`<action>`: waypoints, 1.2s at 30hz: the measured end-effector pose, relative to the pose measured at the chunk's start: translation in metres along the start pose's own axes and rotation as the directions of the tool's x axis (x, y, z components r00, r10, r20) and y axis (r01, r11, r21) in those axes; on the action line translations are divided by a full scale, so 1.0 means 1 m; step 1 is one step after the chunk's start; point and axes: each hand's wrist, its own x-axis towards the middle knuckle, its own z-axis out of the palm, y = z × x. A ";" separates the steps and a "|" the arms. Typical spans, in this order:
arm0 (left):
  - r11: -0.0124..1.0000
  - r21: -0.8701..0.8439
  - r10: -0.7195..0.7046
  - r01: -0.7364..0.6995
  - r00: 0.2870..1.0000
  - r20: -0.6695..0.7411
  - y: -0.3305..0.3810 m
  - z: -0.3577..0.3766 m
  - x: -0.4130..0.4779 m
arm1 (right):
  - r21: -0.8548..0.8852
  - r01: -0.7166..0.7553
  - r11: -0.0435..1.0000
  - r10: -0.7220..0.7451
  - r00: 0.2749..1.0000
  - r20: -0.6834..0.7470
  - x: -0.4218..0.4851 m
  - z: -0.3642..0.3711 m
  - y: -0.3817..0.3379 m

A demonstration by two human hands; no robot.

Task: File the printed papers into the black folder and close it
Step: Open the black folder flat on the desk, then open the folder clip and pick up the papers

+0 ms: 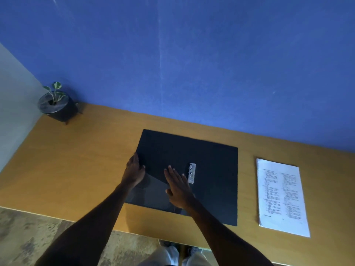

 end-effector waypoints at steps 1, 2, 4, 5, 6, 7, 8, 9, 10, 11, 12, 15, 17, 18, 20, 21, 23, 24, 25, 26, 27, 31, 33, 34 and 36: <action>1.000 0.024 0.010 -0.010 1.000 -0.012 0.003 0.002 -0.001 | -0.016 -0.013 1.000 0.013 0.999 -0.042 -0.007 -0.003 0.010; 0.998 0.056 0.038 -0.037 0.999 -0.019 0.009 0.006 -0.002 | -0.031 -0.040 0.999 0.037 0.996 -0.081 -0.015 -0.006 0.020; 0.986 0.103 0.133 -0.133 0.991 0.002 0.025 0.019 -0.006 | -0.042 -0.109 0.993 0.101 0.982 -0.157 -0.031 -0.013 0.043; 0.977 0.110 0.181 -0.183 0.983 0.030 0.035 0.026 -0.009 | -0.041 -0.145 0.989 0.135 0.973 -0.189 -0.040 -0.016 0.055; 0.965 0.119 0.230 -0.236 0.971 0.064 0.045 0.035 -0.011 | -0.042 -0.184 0.982 0.172 0.963 -0.206 -0.047 -0.019 0.066; 0.949 0.136 0.274 -0.286 0.957 0.095 0.055 0.044 -0.013 | -0.046 -0.226 0.973 0.212 0.955 -0.208 -0.055 -0.022 0.077; 0.932 0.154 0.311 -0.329 0.942 0.129 0.064 0.054 -0.015 | -0.051 -0.269 0.962 0.254 0.947 -0.198 -0.061 -0.024 0.087; 0.914 0.171 0.342 -0.368 0.925 0.164 0.073 0.063 -0.017 | -0.054 -0.309 0.950 0.295 0.938 -0.184 -0.068 -0.025 0.096; 0.896 0.186 0.369 -0.404 0.908 0.199 0.081 0.072 -0.019 | -0.051 -0.346 0.937 0.334 0.928 -0.167 -0.073 -0.027 0.105; 0.875 0.202 0.394 -0.439 0.890 0.231 0.088 0.082 -0.020 | -0.043 -0.377 0.925 0.368 0.918 -0.146 -0.078 -0.028 0.113; 0.856 0.216 0.415 -0.470 0.873 0.256 0.093 0.090 -0.021 | -0.033 -0.402 0.915 0.395 0.910 -0.123 -0.082 -0.030 0.121; 0.824 0.256 0.431 -0.505 0.853 0.294 0.102 0.108 -0.023 | -0.033 -0.432 0.901 0.430 0.901 -0.049 -0.089 -0.031 0.136; 0.826 0.285 0.412 -0.486 0.866 0.283 0.105 0.114 -0.025 | -0.013 -0.430 0.903 0.430 0.903 -0.010 -0.089 -0.031 0.139; 0.828 0.300 0.400 -0.474 0.874 0.277 0.105 0.116 -0.025 | 0.002 -0.428 0.904 0.428 0.904 0.000 -0.090 -0.031 0.140; 0.828 0.321 0.384 -0.459 0.882 0.272 0.106 0.119 -0.026 | 0.031 -0.426 0.904 0.426 0.905 0.012 -0.089 -0.031 0.143; 0.829 0.324 0.381 -0.456 0.885 0.269 0.106 0.121 -0.026 | 0.043 -0.424 0.905 0.424 0.906 0.017 -0.089 -0.031 0.144; 0.826 0.334 0.382 -0.453 0.887 0.258 0.105 0.124 -0.026 | 0.055 -0.416 0.908 0.415 0.909 0.023 -0.090 -0.032 0.147; 0.827 0.340 0.377 -0.448 0.890 0.257 0.105 0.126 -0.026 | 0.062 -0.411 0.909 0.411 0.912 0.024 -0.090 -0.032 0.148; 0.831 0.341 0.365 -0.440 0.893 0.262 0.106 0.128 -0.026 | 0.070 -0.407 0.911 0.407 0.913 0.024 -0.090 -0.033 0.149; 0.839 0.332 0.354 -0.431 0.896 0.268 0.106 0.129 -0.026 | 0.078 -0.404 0.911 0.404 0.915 0.020 -0.090 -0.033 0.149; 0.852 0.315 0.342 -0.418 0.900 0.269 0.107 0.130 -0.025 | 0.082 -0.403 0.912 0.403 0.915 0.018 -0.090 -0.032 0.149; 0.870 0.316 0.316 -0.379 0.920 0.233 0.107 0.131 -0.023 | 0.091 -0.402 0.911 0.402 0.915 0.015 -0.090 -0.029 0.149; 0.857 0.349 0.318 -0.380 0.922 0.222 0.107 0.134 -0.025 | 0.092 -0.401 0.911 0.402 0.916 0.011 -0.091 -0.027 0.150; 0.852 0.363 0.315 -0.377 0.923 0.220 0.107 0.135 -0.026 | 0.092 -0.401 0.912 0.401 0.916 0.011 -0.091 -0.027 0.150; 0.840 0.392 0.313 -0.376 0.925 0.215 0.106 0.136 -0.028 | 0.091 -0.398 0.913 0.399 0.917 0.008 -0.091 -0.025 0.150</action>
